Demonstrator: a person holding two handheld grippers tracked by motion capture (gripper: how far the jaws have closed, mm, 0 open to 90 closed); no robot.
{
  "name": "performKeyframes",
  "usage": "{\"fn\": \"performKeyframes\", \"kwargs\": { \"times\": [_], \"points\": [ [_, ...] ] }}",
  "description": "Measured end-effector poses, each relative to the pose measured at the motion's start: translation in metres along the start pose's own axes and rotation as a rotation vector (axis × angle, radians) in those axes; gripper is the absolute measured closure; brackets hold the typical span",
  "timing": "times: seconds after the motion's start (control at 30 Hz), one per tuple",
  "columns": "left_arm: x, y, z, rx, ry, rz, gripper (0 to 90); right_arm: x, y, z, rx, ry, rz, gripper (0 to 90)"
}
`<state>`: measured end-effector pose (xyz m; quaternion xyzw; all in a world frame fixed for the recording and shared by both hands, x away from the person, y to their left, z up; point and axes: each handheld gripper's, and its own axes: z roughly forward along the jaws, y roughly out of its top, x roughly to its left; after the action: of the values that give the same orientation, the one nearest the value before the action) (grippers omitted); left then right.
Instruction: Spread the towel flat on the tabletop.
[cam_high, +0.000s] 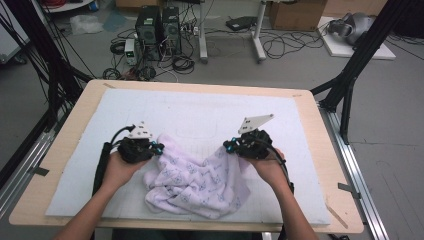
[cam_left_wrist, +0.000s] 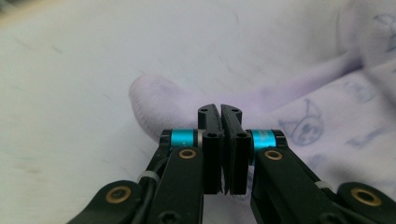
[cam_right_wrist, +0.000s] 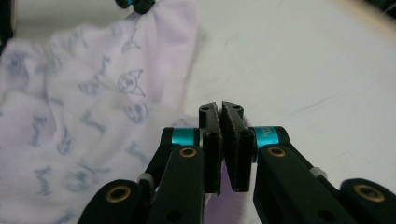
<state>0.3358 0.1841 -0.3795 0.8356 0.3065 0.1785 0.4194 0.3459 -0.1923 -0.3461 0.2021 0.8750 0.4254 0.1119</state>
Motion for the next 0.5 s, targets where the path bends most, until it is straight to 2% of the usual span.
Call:
{"fn": "performKeyframes", "kwargs": {
  "times": [0.03, 0.07, 0.13, 0.2, 0.27, 0.3, 0.33, 0.37, 0.4, 0.43, 0.47, 0.5],
  "points": [
    [0.002, 0.004, -0.01, -0.037, 0.026, -0.002, 87.0, 0.0, 0.004, -0.006, -0.022, -0.017, -0.014, 86.5],
    [0.004, 0.006, -0.018, -0.06, 0.042, -0.001, 87.0, 0.002, 0.011, -0.023, -0.073, -0.049, -0.036, 86.5],
    [0.006, 0.005, -0.027, -0.077, 0.049, -0.002, 86.9, 0.006, 0.007, -0.031, -0.078, -0.065, -0.045, 86.5],
    [0.005, -0.003, -0.028, -0.05, 0.041, 0.003, 86.6, 0.012, -0.008, -0.032, -0.043, -0.068, -0.043, 86.5],
    [0.004, -0.017, -0.019, 0.009, 0.016, -0.006, 85.6, 0.015, -0.031, -0.025, 0.013, -0.036, -0.004, 86.5],
    [0.004, -0.027, -0.012, 0.046, 0.0, -0.015, 85.6, 0.015, -0.031, -0.025, 0.013, -0.036, -0.004, 86.5],
    [0.005, -0.039, -0.004, 0.087, -0.027, -0.042, 79.0, 0.02, -0.058, -0.012, 0.101, 0.048, 0.049, 86.1],
    [0.006, -0.044, -0.001, 0.098, -0.033, -0.055, 71.3, 0.022, -0.065, -0.008, 0.134, 0.08, 0.053, 85.3],
    [0.006, -0.044, -0.001, 0.098, -0.033, -0.055, 65.3, 0.022, -0.065, -0.008, 0.134, 0.08, 0.053, 85.3],
    [0.007, -0.048, 0.001, 0.11, -0.034, -0.065, 65.3, 0.025, -0.073, -0.005, 0.18, 0.117, 0.059, 83.0],
    [0.007, -0.049, 0.002, 0.111, -0.033, -0.071, 61.2, 0.029, -0.077, -0.004, 0.209, 0.134, 0.05, 79.8],
    [0.008, -0.048, 0.003, 0.11, -0.03, -0.078, 57.6, 0.029, -0.076, -0.007, 0.198, 0.126, 0.046, 76.6]
  ]
}}
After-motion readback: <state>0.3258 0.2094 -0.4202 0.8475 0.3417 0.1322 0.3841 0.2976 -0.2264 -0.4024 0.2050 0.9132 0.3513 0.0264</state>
